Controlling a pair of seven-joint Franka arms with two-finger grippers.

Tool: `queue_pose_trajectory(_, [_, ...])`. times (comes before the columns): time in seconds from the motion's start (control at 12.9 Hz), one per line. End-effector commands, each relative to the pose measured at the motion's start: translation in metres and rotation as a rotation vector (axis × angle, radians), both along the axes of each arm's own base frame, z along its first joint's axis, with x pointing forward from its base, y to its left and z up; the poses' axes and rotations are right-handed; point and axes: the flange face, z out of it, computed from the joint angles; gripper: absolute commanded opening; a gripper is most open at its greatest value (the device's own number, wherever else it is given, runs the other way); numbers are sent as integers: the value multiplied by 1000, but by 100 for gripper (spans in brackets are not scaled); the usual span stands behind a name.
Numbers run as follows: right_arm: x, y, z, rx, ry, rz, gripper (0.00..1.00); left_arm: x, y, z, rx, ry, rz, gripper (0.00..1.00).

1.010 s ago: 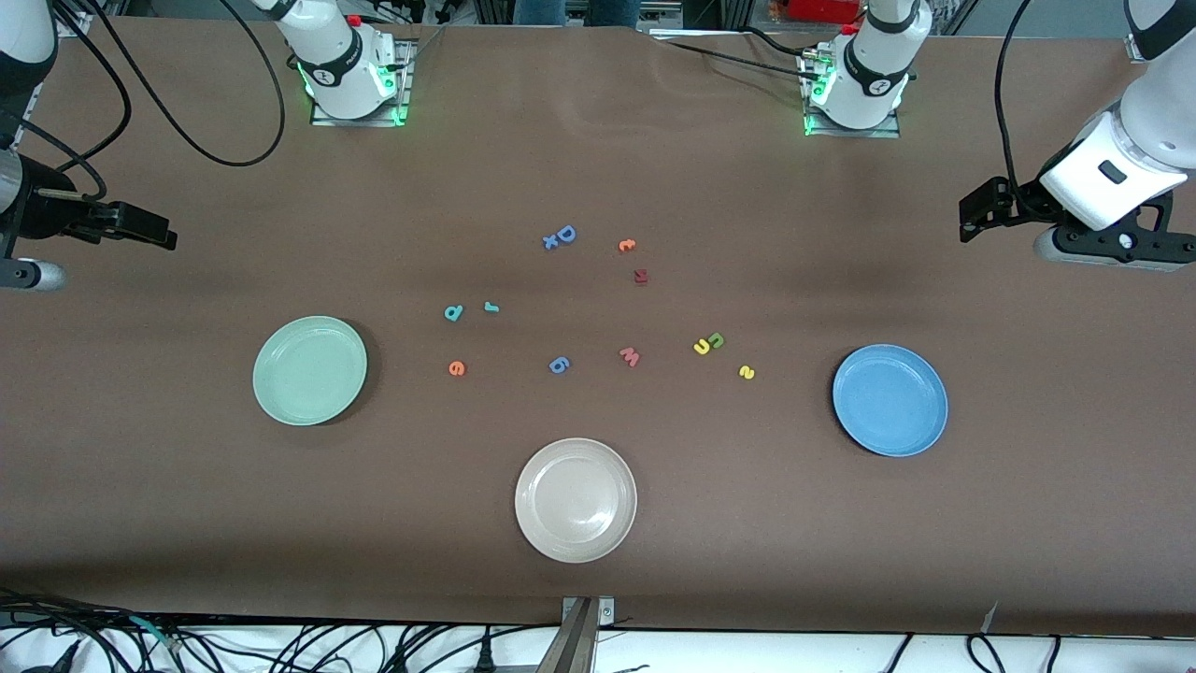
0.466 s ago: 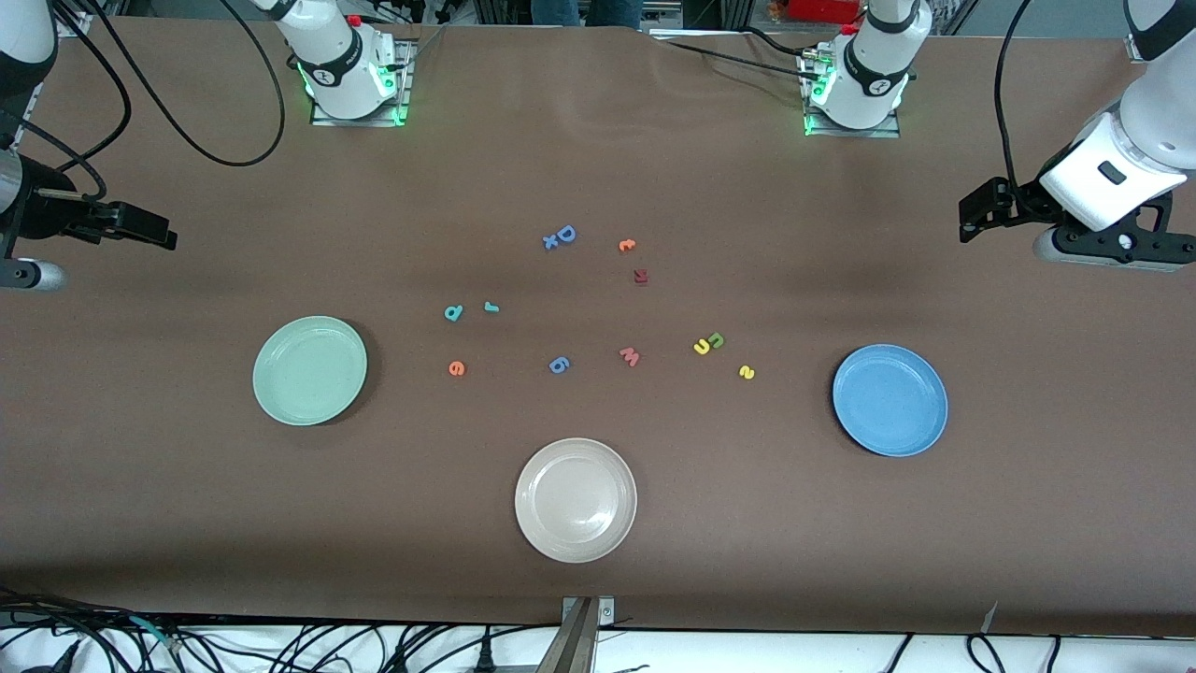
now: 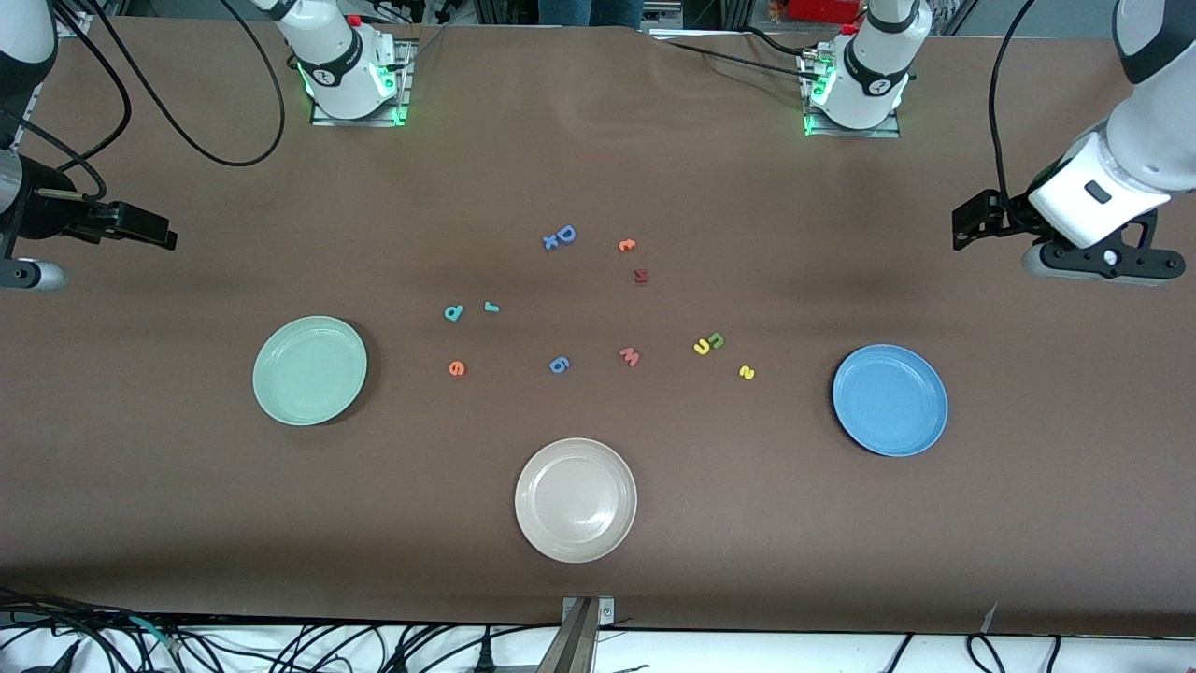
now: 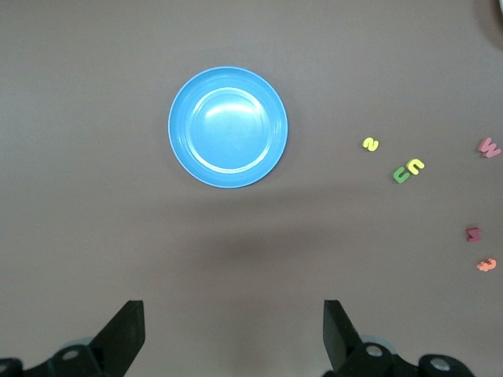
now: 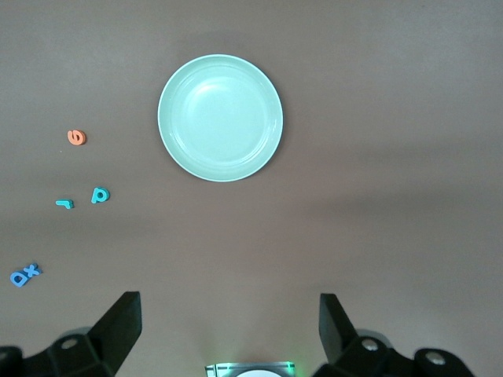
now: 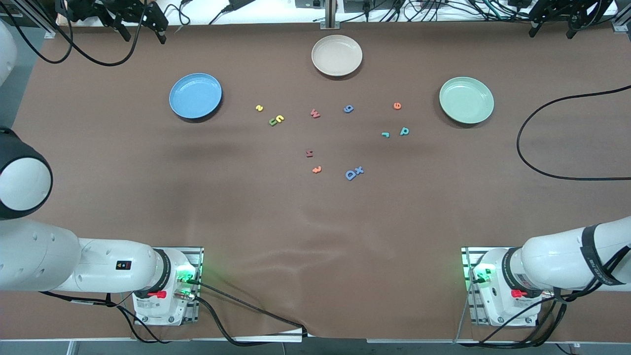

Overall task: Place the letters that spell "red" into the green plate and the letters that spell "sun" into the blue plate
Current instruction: 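Reach the left gripper down and grasp the yellow letter 2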

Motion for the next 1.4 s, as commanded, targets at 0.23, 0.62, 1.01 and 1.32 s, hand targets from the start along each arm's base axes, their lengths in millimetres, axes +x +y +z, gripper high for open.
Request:
queue_pose_trajectory(0.23, [-1,-1,4,24,-4,7,100,31,3,-63,77,110,-41,100])
queue_pose_trajectory(0.62, [-1,-1,4,23,-3,5,100,49,-42,-117,-61,139,-13,100])
queue_pose_trajectory(1.01, [0,-1,3,23,-3,5,100,72,-125,-204,-67,69,93,100])
queue_pose_trajectory(1.32, [2,0,-3,24,6,5,100,78,-168,-280,-30,6,-4,100])
